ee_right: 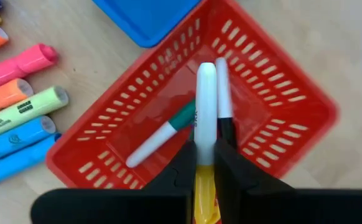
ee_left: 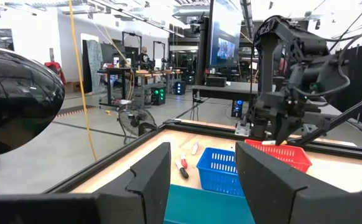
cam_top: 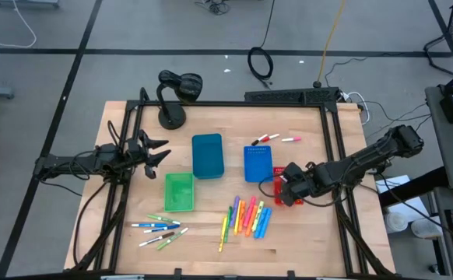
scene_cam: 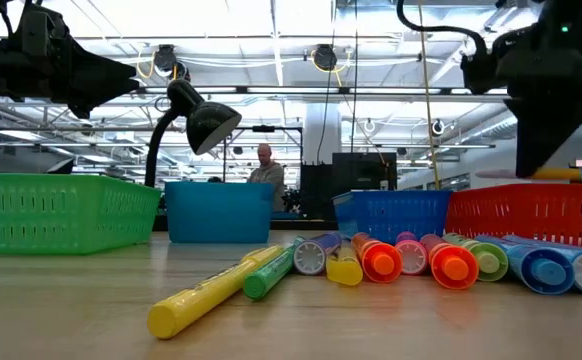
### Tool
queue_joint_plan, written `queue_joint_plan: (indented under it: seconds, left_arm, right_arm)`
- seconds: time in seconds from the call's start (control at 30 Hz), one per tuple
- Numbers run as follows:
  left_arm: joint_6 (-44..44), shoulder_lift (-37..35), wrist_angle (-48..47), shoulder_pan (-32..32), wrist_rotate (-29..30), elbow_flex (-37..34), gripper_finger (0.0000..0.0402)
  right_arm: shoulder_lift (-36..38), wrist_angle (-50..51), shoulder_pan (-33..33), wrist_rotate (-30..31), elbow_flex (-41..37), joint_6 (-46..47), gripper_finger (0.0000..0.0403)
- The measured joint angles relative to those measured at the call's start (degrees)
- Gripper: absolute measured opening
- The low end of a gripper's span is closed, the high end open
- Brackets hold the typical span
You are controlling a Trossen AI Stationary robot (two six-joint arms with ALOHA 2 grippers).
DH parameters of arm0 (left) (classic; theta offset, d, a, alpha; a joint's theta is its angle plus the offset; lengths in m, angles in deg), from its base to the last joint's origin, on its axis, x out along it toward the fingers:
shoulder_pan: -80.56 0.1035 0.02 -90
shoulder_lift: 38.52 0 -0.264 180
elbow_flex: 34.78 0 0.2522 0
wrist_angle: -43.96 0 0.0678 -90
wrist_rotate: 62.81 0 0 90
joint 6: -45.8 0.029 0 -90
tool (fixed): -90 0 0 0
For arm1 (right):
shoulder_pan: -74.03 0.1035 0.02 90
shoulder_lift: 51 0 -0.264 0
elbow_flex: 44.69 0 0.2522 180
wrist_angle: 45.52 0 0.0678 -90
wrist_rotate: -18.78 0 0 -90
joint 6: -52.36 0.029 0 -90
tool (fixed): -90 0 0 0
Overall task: Pick & Place Markers
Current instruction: Put the yellow highlighter pen into the red bin
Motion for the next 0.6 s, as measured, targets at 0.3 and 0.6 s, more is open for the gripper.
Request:
queue_joint_plan:
  seconds: [0.3,0.6]
  left_arm:
    - [0.0,0.0,0.0,0.01,0.01,0.0,0.0184]
    - [0.0,0.01,0.0,0.01,0.0,0.0,0.0184]
  right_arm:
    - [0.01,-5.76,-0.01,-0.08,-4.4,-0.3,0.0023]
    - [0.02,-6.74,-0.02,-0.1,-4.92,-0.48,0.0025]
